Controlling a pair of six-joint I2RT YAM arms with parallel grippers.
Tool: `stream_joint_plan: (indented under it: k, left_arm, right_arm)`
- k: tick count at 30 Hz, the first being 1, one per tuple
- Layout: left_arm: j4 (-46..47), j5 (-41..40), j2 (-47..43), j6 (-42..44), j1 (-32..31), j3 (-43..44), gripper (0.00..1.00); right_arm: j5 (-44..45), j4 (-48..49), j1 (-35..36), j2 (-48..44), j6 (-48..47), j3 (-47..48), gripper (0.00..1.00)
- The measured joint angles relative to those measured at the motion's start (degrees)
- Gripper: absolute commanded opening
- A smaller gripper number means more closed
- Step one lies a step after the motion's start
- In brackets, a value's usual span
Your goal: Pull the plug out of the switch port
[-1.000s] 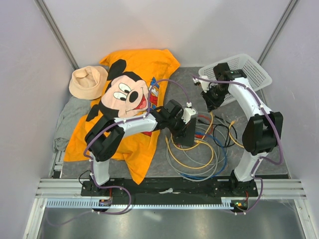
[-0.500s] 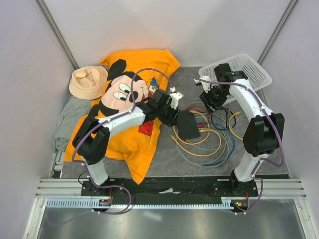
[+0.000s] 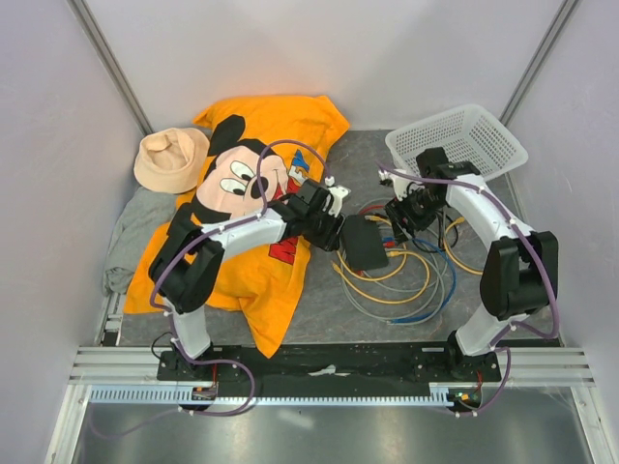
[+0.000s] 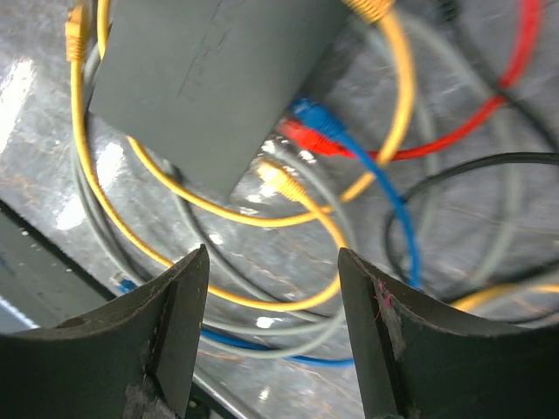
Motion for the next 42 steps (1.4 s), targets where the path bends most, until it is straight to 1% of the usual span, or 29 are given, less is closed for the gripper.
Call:
stream_joint_plan:
  k: [3, 6, 9, 12, 17, 20, 21, 25, 27, 31, 38, 42]
  left_arm:
    - [-0.1, -0.1, 2.1, -1.0, 0.3, 0.0, 0.57]
    - [-0.3, -0.3, 4.3, -2.3, 0.7, 0.7, 0.55]
    - [-0.3, 0.3, 6.6, -3.8, 1.3, 2.1, 0.5]
    - [0.1, 2.9, 8.1, -5.3, 2.2, 3.4, 0.46]
    - [1.6, 10.6, 8.9, -5.7, 3.2, 3.7, 0.43]
    - [3.0, 15.9, 8.9, -5.7, 3.2, 3.7, 0.39]
    - [3.1, 17.2, 8.9, -5.7, 3.2, 3.7, 0.36]
    - [3.5, 19.4, 8.9, -5.7, 3.2, 3.7, 0.33]
    - [3.5, 19.4, 8.9, -5.6, 3.2, 3.7, 0.28]
    - [3.8, 19.3, 8.8, -5.2, 3.2, 3.1, 0.22]
    - [2.9, 19.1, 5.9, -3.3, 3.2, -1.3, 0.23]
    - [2.4, 18.9, 1.5, -2.0, 3.2, -3.8, 0.24]
  right_arm:
    - [-1.8, 0.4, 0.0, 0.0, 1.0, -2.3, 0.69]
    - [-2.8, 0.7, 0.0, 0.0, 1.6, -2.6, 0.69]
    - [-3.2, 1.2, 0.0, -0.2, 2.0, -2.9, 0.69]
    - [-3.2, 1.5, 0.0, -0.3, 2.1, -3.4, 0.69]
    - [-3.2, 1.6, 0.0, -0.4, 2.1, -4.3, 0.7]
    - [-3.2, 1.8, 0.0, -0.4, 2.3, -4.3, 0.7]
    - [-3.2, 1.9, 0.0, -0.4, 2.3, -4.3, 0.7]
    - [-3.2, 2.2, 0.0, -0.3, 2.5, -4.3, 0.69]
    - [-3.4, 3.1, 0.0, 0.1, 2.8, -4.3, 0.68]
    - [-5.4, 4.6, 0.0, 4.3, 4.8, -3.0, 0.68]
    - [-8.4, 7.0, 0.1, 14.0, 7.6, 2.1, 0.67]
    - [-9.0, 7.3, 0.8, 16.3, 8.1, 4.6, 0.67]
